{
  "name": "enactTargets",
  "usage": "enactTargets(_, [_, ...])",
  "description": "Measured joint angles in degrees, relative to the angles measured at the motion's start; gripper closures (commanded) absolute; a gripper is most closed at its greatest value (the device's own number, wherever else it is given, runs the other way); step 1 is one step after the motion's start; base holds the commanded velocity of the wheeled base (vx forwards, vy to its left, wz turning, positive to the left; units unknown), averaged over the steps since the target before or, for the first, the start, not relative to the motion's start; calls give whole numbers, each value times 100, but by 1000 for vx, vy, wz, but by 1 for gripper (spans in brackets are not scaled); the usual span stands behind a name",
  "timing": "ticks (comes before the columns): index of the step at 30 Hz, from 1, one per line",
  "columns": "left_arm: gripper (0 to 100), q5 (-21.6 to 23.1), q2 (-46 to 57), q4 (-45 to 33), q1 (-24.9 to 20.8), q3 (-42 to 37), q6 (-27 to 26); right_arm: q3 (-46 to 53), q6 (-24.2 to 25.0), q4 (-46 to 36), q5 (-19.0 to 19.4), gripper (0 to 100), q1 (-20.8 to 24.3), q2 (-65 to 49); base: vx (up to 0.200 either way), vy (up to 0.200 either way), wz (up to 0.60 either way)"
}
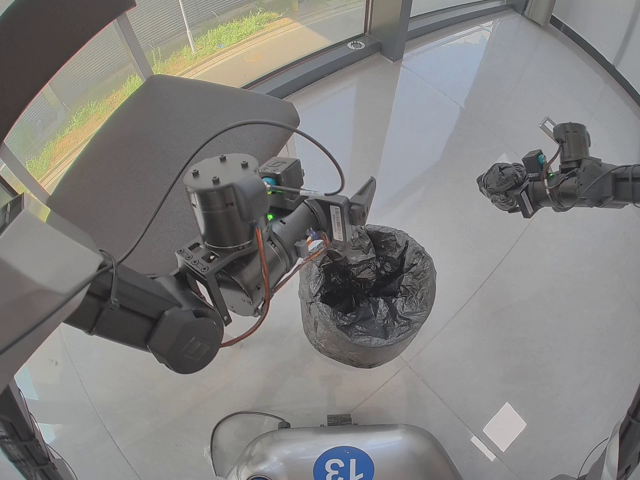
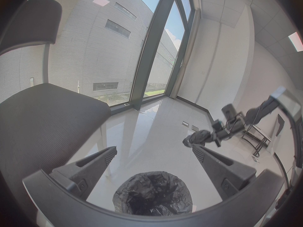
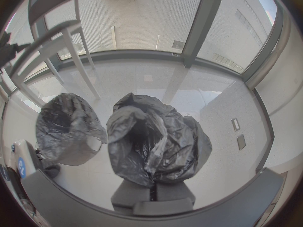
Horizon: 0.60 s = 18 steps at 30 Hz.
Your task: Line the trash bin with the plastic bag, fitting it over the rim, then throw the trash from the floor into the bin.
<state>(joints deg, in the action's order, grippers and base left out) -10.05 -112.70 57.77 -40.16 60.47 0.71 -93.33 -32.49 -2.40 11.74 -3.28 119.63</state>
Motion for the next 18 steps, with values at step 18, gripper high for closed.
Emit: enactTargets(18, [0,-5,-301,6,-319,-252,-339,3159,24,-343,282,100,2331,-2994,0,0,0])
